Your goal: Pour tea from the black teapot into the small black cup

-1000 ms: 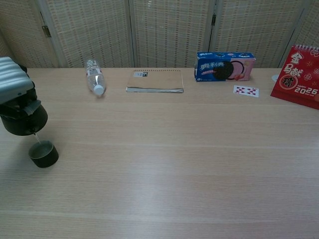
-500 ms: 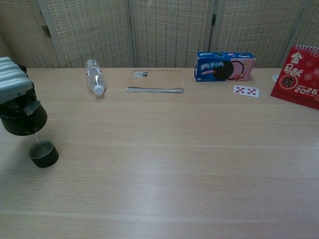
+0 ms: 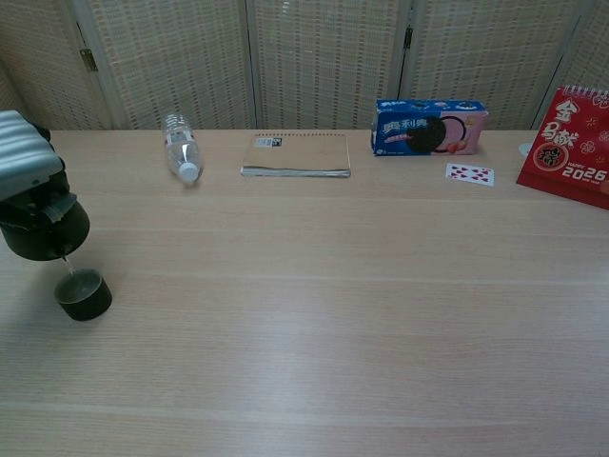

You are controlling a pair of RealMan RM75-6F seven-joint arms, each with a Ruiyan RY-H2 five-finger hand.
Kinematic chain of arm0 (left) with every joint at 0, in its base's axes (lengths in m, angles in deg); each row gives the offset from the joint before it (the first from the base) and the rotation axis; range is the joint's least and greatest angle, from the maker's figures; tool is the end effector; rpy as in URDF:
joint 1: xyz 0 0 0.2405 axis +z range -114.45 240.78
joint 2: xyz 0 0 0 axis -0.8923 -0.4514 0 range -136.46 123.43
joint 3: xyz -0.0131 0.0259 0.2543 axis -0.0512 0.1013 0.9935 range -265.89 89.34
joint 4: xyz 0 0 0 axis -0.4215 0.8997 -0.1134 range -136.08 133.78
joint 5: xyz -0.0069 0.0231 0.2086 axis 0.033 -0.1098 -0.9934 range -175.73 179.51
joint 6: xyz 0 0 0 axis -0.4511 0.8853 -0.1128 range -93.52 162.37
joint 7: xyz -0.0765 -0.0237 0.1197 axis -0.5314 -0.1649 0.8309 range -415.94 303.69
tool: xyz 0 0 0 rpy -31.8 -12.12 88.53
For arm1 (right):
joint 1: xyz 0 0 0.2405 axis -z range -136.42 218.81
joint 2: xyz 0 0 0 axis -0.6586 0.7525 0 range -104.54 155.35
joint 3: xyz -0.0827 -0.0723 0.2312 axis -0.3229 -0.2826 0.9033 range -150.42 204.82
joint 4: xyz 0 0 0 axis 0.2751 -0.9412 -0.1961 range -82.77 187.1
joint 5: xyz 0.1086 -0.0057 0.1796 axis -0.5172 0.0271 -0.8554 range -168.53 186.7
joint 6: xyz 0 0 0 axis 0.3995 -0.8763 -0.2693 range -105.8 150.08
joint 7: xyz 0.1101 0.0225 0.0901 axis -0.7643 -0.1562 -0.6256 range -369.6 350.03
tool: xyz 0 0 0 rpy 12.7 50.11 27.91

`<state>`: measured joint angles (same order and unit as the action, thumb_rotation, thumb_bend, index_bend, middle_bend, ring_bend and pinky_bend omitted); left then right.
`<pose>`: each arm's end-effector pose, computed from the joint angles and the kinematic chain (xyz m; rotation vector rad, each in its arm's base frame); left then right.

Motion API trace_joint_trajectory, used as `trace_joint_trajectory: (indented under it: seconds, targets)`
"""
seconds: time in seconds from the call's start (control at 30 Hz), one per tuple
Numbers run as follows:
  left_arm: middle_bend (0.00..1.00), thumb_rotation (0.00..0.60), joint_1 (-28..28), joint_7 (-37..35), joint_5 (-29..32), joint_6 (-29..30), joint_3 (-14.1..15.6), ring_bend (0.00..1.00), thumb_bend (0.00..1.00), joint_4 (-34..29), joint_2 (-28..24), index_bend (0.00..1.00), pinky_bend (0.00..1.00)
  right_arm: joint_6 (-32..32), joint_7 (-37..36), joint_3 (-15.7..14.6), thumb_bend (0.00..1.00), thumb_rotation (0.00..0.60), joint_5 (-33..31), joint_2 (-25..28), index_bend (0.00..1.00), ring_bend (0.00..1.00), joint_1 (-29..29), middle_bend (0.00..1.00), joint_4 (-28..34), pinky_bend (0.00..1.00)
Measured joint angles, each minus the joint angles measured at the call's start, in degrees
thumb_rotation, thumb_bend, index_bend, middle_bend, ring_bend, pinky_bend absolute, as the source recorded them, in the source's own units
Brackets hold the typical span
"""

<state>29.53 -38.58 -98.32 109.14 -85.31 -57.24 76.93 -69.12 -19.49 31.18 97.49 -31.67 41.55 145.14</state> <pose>-0.2613 0.3243 0.0584 -2.0047 0.0123 -0.6965 -0.3168 -0.1559 0.2112 1.2895 -0.8806 0.9910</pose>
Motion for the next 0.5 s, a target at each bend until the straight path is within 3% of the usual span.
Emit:
trace_joint_trajectory:
  seconds: [0.27, 0.5]
  targets:
    - [1.0, 0.6, 0.1, -2.3, 0.5, 0.2, -0.4, 0.95, 0.72, -0.2, 0.0, 1.0, 0.59, 0.0, 0.3, 0.1, 0.43, 0.6, 0.0, 0.1, 0.06, 0.26, -0.1, 0.2, 0.2, 0.08]
    - [1.0, 0.598, 0.2, -8.6, 2.6, 0.0, -1.5, 0.95, 0.72, -0.9, 0.0, 1.0, 0.57, 0.2, 0.5, 0.2, 0.43, 0.6, -0.2, 0.1, 0.06, 0.26, -0.1, 0.2, 0.4, 0.08]
